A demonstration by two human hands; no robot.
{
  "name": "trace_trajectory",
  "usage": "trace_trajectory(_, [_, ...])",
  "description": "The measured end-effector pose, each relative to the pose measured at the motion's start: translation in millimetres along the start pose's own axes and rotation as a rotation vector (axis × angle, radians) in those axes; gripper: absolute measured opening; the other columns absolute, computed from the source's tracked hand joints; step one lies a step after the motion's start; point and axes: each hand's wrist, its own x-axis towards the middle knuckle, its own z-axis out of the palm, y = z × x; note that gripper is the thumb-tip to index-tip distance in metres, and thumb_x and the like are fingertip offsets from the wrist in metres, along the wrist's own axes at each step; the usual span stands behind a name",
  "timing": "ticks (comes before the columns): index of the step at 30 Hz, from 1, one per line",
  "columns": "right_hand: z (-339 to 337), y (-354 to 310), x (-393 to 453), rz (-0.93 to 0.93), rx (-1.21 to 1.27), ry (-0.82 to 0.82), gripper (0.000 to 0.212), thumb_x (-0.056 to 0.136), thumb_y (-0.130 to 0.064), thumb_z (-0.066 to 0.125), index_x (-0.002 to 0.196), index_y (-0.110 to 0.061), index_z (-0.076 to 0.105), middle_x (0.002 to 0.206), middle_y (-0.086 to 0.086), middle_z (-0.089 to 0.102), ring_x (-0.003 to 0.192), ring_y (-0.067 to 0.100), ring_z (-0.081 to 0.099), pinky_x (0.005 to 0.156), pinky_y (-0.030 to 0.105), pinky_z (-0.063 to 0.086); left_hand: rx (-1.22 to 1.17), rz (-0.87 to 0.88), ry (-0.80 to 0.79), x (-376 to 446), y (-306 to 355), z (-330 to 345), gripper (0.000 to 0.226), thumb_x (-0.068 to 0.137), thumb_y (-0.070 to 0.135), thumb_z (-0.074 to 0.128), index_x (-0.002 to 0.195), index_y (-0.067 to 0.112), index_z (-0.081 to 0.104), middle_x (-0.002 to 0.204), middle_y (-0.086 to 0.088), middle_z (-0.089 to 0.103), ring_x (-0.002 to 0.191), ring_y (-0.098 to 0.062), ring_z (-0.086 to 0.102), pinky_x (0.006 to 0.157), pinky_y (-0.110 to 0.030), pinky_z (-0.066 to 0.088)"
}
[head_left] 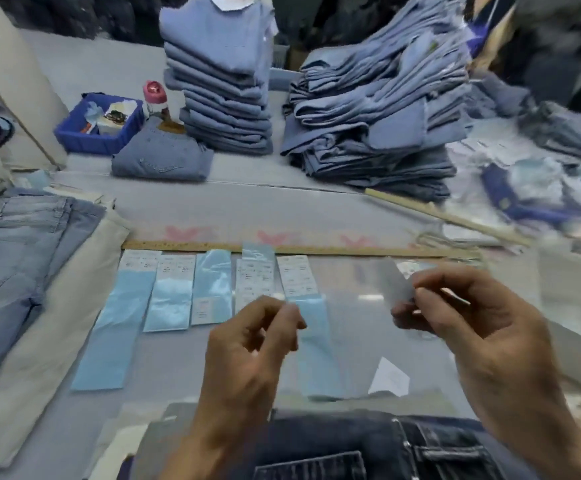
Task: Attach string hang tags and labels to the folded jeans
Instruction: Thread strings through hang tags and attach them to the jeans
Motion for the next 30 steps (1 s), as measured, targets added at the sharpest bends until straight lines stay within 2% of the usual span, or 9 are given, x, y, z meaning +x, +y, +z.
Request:
trace_trajectory(2, [-25,-10,-25,-0.192,-0.152,0.063,0.003,0.088,-0.013,0.072,0.091,-0.014,0.073,0.092,0.006,0.074,0.086,0.024,0.075,0.078,0.028,0.06,-0.199,-0.059,-0.166,-14,43,31,0.037,0.088,0.054,0.058,0.081,0.021,0.073,0.068,-0.001,0.067,0.061,-0.011,0.058,0.053,-0.019,0.043])
trace_trajectory(5, [-61,-16,-55,-0.457,-0.542,0.081,0.004,0.088,-0.006,0.07,0.089,-0.006,0.074,0.103,0.006,0.071,0.098,0.019,0.07,0.084,0.026,0.054,-0.315,-0.129,-0.315,-27,75,72,0.037,0.08,0.058,0.062,0.082,0.023,0.074,0.073,-0.006,0.071,0.063,-0.015,0.059,0.05,-0.025,0.042])
trace_trajectory(11, [-113,-12,-108,-0.559,-0.782,0.062,0.007,0.091,-0.006,0.072,0.094,-0.002,0.076,0.108,0.009,0.068,0.1,0.012,0.066,0.093,0.019,0.05,-0.252,-0.155,-0.305,-65,86,129,0.011,0.08,0.033,0.074,0.08,0.022,0.074,0.068,0.001,0.069,0.058,-0.008,0.058,0.052,-0.016,0.043])
trace_trajectory(14, [-133,-9,-128,-0.39,-0.564,0.159,0.018,0.093,-0.014,0.068,0.106,-0.004,0.073,0.113,0.008,0.067,0.103,0.015,0.068,0.088,0.025,0.054,-0.213,-0.146,-0.306,-79,86,151,0.01,0.081,0.033,0.072,0.08,0.023,0.073,0.071,0.0,0.072,0.057,-0.007,0.058,0.051,-0.017,0.045])
trace_trajectory(17, [-146,-14,-141,-0.007,-0.077,0.353,0.022,0.093,-0.028,0.071,0.112,-0.018,0.07,0.102,0.007,0.071,0.096,0.023,0.071,0.077,0.038,0.061,-0.158,-0.071,-0.324,-88,91,175,0.009,0.084,0.035,0.07,0.081,0.027,0.072,0.076,0.003,0.074,0.061,-0.006,0.061,0.05,-0.022,0.047])
trace_trajectory(20, [-162,-14,-145,0.199,0.061,0.441,0.017,0.081,-0.031,0.074,0.097,-0.025,0.074,0.092,0.004,0.076,0.083,0.015,0.073,0.073,0.026,0.06,-0.095,0.068,-0.437,-96,97,203,0.006,0.088,0.033,0.07,0.085,0.028,0.071,0.082,0.001,0.074,0.073,-0.023,0.068,0.058,-0.044,0.054])
trace_trajectory(22, [-176,-12,-149,0.236,0.075,0.465,0.015,0.077,-0.035,0.072,0.09,-0.027,0.075,0.086,0.001,0.077,0.076,0.011,0.072,0.071,0.02,0.058,-0.083,0.126,-0.507,-99,100,220,0.003,0.089,0.03,0.07,0.086,0.028,0.071,0.083,0.002,0.074,0.073,-0.021,0.068,0.059,-0.042,0.054])
trace_trajectory(26, [-201,-1,-158,0.217,0.115,0.568,0.022,0.075,-0.04,0.073,0.09,-0.025,0.075,0.086,0.002,0.077,0.073,0.011,0.072,0.068,0.02,0.058,-0.012,0.169,-0.611,-94,101,246,0.011,0.09,0.04,0.068,0.091,0.032,0.075,0.087,0.011,0.074,0.071,-0.002,0.061,0.054,-0.017,0.045])
trace_trajectory(30, [-242,31,-165,0.231,0.227,0.875,0.014,0.08,-0.033,0.073,0.086,-0.02,0.074,0.087,0.009,0.075,0.075,0.016,0.069,0.067,0.02,0.057,0.181,0.155,-0.663,-55,81,288,0.03,0.092,0.046,0.065,0.119,0.034,0.07,0.094,0.017,0.071,0.09,-0.005,0.065,0.068,-0.02,0.055])
